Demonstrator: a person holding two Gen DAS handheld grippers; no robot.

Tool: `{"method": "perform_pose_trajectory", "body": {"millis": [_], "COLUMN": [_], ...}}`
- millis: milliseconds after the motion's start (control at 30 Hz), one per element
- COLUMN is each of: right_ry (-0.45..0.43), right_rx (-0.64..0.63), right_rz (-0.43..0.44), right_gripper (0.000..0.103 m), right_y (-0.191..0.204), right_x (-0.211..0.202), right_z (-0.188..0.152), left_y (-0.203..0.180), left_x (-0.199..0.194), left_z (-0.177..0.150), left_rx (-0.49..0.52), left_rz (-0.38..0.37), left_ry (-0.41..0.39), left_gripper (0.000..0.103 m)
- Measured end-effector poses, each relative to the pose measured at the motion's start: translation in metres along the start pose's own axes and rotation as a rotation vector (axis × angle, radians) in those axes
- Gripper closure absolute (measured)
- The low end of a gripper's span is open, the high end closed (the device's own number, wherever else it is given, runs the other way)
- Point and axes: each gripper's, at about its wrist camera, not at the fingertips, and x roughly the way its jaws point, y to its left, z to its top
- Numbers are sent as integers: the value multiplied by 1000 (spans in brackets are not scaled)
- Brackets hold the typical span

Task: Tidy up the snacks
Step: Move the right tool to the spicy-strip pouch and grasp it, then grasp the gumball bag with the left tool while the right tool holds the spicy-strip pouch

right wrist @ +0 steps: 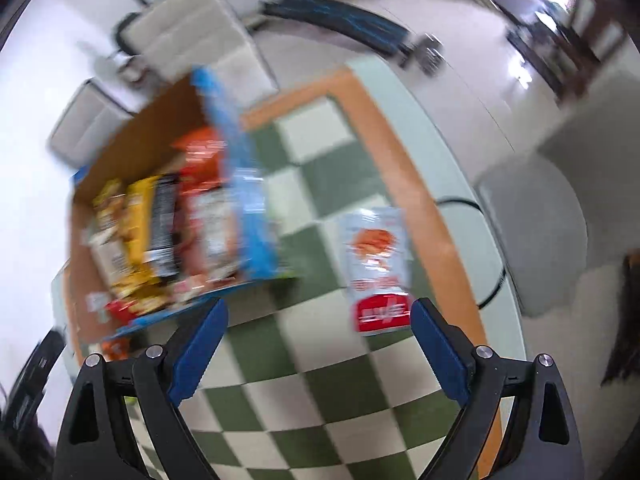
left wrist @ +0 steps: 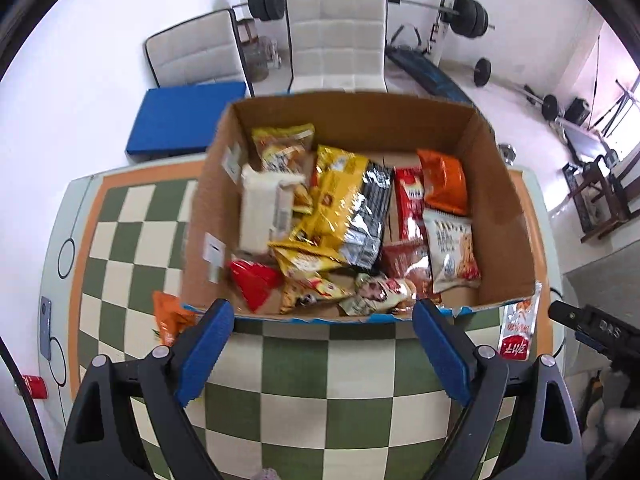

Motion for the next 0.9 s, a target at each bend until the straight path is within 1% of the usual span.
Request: {"method": "perform_pose_trajectory", "body": {"millis": [100,233,300,367,433,467,533,567,600,633,667,700,733,767,800,900], "right_ry": [58,124,154,178,196,179,162,154,140,133,123,110,103,104,106,125], "right_rx": [25,-12,-22,-25,-40,-74,-125,-135,-153,-165,-182,-205,-213,-224,-234,-243], "right_rz": [-14,-94,-117,-124,-144,-188,-200,-199,-214,-220,-222,-232,-231,-227,-225,-202], "right_gripper": [8,9,14,17,25,27,38,48,54,57,65,70,72,84,101,101], "right_y": [-22,-31,-33,-33,-31,-26,-17,-14,-10,-7,-4,-1,0,0,0,0], "right_x": [36,80,99,112,123,124,124,123,121,120,118,115,113,111,110,109], "right_z": [9,16,19,21,23,23,23,23,22,21,19,16,14,11,8,-3], "left_y": [-10,-22,-25,-28,-31,-32,-32,-32,-31,-30,-29,-27,-26,-24,-23,-16], "left_x": [12,24,28,32,34,34,35,35,35,35,35,35,34,35,34,32], "left_z": [-3,-6,-7,-8,-10,-11,-13,-14,-15,-16,-17,-18,-19,-20,-21,-26], "left_rx": [16,38,46,51,55,56,57,56,53,49,43,38,34,31,27,14], "left_rz": [23,40,43,46,47,47,49,49,45,41,36,33,33,33,32,25], "left_ry": [18,38,46,54,59,60,65,67,69,72,76,79,80,82,84,89], "left_gripper": [11,11,11,11,11,11,11,11,11,11,11,11,11,11,11,11]}}
